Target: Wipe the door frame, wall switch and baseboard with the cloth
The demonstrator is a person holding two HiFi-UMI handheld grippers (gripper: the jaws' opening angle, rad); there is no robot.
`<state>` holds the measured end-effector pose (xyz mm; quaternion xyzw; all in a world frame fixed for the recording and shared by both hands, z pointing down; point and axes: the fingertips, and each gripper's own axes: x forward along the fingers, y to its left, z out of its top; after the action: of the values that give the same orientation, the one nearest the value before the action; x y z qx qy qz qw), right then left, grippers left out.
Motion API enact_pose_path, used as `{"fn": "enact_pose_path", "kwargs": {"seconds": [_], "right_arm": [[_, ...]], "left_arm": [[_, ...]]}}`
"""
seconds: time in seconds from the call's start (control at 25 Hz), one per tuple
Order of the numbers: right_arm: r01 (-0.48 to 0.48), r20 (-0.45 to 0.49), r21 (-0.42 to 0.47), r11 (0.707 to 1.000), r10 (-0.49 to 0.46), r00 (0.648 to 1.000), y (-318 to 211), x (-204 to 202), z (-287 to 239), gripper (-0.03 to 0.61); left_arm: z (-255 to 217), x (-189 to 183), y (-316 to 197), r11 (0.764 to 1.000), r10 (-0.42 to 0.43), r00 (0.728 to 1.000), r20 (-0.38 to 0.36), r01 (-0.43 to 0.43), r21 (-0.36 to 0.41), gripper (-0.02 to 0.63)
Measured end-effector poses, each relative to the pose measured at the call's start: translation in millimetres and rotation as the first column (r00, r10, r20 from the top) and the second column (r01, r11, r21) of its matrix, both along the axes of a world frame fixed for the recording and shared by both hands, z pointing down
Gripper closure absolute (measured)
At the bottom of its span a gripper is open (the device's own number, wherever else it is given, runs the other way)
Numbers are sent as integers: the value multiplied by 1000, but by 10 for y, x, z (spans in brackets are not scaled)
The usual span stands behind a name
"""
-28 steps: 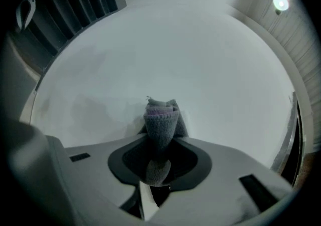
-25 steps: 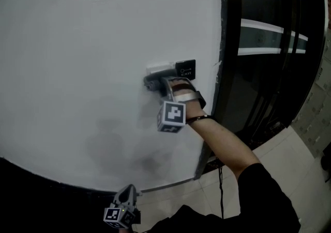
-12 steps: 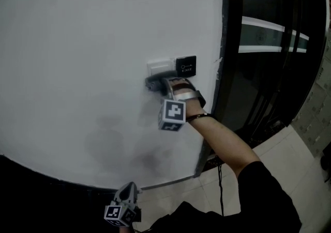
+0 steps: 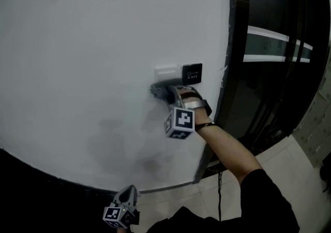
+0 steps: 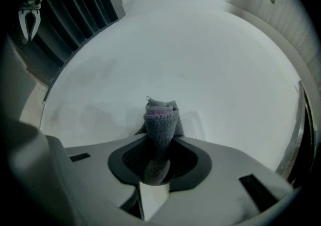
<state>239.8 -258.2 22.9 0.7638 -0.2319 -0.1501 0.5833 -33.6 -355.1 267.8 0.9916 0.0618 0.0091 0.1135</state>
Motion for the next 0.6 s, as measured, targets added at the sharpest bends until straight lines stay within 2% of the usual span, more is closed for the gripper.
{"fn": "enact_pose_path", "kwargs": {"seconds": [0.08, 0.16, 0.28, 0.44, 0.6], "right_arm": [[29, -66, 33, 999, -27, 997, 45, -56, -295, 488], [52, -89, 87, 995, -44, 995, 84, -136, -604, 488], [11, -101, 119, 993, 1, 995, 112, -88, -852, 488], [-58, -141, 57, 997, 66, 988, 53, 183, -733, 488], [-79, -119, 42, 996, 83, 989, -16, 215, -541, 488]], "left_arm": [[-11, 16, -10, 1000, -6, 1000, -5, 6, 0, 612], [-33, 28, 11, 1000, -8, 1000, -7, 8, -2, 612], [-28, 58, 51, 1000, 0, 1000, -11, 0, -6, 612], [33, 84, 73, 1000, 15, 1000, -3, -15, -6, 612], [101, 90, 23, 1000, 11, 1000, 22, -10, -14, 612]]}}
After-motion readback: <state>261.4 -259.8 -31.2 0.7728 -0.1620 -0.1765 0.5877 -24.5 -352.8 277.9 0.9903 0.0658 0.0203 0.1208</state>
